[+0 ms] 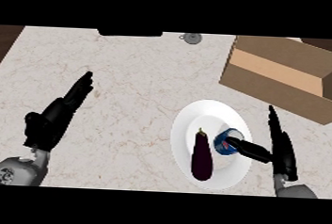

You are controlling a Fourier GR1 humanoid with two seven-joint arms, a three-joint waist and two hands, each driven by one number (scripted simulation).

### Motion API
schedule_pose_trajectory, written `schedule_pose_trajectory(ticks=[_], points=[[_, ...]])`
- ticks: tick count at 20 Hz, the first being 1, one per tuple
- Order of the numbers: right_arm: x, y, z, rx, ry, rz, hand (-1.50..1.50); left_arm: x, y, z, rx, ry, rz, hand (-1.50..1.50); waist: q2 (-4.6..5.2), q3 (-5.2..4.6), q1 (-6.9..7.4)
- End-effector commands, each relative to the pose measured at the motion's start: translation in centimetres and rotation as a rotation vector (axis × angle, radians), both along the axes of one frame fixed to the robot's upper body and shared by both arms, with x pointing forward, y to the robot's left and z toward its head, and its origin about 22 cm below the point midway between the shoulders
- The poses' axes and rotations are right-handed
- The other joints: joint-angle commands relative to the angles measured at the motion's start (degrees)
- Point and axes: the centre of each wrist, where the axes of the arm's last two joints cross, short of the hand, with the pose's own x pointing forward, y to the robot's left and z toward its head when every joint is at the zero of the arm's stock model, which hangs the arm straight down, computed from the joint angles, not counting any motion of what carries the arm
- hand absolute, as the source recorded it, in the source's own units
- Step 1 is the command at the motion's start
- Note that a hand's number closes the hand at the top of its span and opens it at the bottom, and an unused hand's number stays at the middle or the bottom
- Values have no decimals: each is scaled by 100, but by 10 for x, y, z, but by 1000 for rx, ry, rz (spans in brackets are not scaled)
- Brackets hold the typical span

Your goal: Pick the eggplant from the plate and place it in the cardboard box

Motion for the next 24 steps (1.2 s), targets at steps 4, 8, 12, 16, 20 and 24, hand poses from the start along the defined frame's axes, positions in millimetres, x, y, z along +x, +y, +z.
schedule_pose_trajectory(ticks=[4, 8, 12, 16, 20, 24], points=[[-42, -2, -34, -589, 93, 104, -150, 2, -24, 4, -13, -30, -101, 0, 29, -38, 140], [-48, 25, -26, -711, 118, 133, -150, 3, -25, 4, -10, -39, -103, 0, -12, -33, 115], [-35, 54, 8, -765, 189, 136, -150, 5, -32, 6, -25, -38, -107, 0, -40, -28, 68], [-40, 106, 46, -735, 334, 199, -150, -5, -40, -11, -25, -31, -134, 0, -17, 1, 167], [-43, 156, 93, -683, 437, 193, -150, 2, -44, -8, -37, -39, -116, 0, 20, 31, 208], [-52, 183, 125, -645, 489, 168, -150, 11, -40, -4, -34, -44, -131, 0, 45, 52, 193]])
